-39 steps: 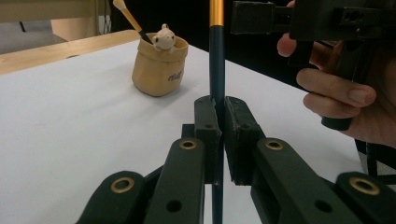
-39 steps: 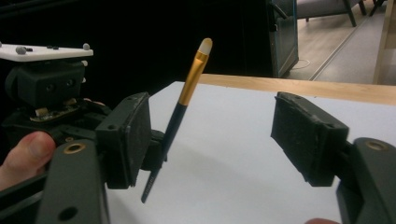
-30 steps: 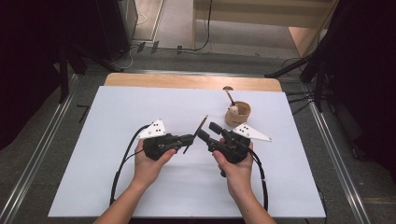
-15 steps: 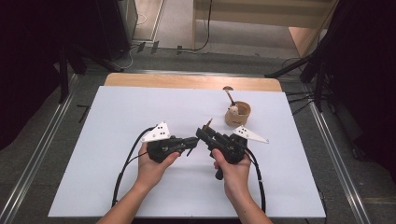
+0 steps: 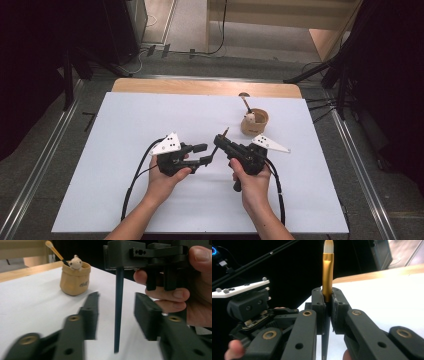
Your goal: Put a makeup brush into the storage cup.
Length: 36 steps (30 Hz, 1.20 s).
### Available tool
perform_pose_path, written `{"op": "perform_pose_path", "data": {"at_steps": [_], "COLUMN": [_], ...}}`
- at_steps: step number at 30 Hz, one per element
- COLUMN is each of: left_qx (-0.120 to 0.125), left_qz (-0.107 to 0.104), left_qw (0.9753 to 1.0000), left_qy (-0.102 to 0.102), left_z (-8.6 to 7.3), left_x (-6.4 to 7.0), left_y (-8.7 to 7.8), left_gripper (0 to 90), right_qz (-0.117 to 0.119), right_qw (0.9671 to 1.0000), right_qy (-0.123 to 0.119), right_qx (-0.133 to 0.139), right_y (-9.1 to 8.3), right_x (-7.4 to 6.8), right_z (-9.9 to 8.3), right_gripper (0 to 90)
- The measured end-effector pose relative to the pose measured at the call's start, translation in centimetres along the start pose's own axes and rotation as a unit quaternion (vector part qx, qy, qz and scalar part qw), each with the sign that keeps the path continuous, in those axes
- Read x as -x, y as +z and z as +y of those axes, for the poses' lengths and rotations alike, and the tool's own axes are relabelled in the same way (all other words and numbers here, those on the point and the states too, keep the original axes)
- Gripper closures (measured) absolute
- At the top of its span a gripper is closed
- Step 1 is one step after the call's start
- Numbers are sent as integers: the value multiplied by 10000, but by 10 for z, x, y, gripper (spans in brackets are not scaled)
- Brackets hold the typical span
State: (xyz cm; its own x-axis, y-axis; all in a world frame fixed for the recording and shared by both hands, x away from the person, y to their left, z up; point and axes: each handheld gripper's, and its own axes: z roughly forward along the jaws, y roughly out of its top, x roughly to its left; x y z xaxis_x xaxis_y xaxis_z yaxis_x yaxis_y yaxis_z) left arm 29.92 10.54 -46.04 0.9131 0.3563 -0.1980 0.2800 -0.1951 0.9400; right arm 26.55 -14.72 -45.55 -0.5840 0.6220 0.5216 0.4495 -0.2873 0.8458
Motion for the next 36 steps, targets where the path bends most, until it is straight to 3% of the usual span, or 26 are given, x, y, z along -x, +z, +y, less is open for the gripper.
{"op": "perform_pose_path", "data": {"at_steps": [6, 8, 12, 13, 24, 32, 36], "left_qx": [77, 87, 80, 62, 46, 6, 26], "left_qz": [337, 418, 561, 573, 851, 1036, 1077], "left_qw": [9994, 9990, 9983, 9982, 9962, 9943, 9941], "left_qy": [-74, -136, -140, -136, -192, -251, -133], "left_z": [-1, -2, -6, -7, -13, -24, -27], "left_x": [-4, -7, -11, -11, -16, -25, -26], "left_y": [-11, -14, -20, -22, -37, -56, -67], "left_gripper": [242, 149, 68, 0, 0, 0, 0], "right_qz": [-177, -258, -308, -311, -300, -313, -335], "right_qw": [9996, 9989, 9980, 9977, 9956, 9951, 9942], "right_qy": [-218, -395, -541, -591, -887, -940, -1018], "right_qx": [86, 79, 77, 77, 64, 54, 45], "right_y": [-6, -8, -9, -9, -15, -17, -17], "right_x": [3, 4, 5, 5, 0, 2, 1], "right_z": [7, 8, 10, 10, 14, 16, 17], "right_gripper": [843, 843, 843, 842, 842, 842, 842]}}
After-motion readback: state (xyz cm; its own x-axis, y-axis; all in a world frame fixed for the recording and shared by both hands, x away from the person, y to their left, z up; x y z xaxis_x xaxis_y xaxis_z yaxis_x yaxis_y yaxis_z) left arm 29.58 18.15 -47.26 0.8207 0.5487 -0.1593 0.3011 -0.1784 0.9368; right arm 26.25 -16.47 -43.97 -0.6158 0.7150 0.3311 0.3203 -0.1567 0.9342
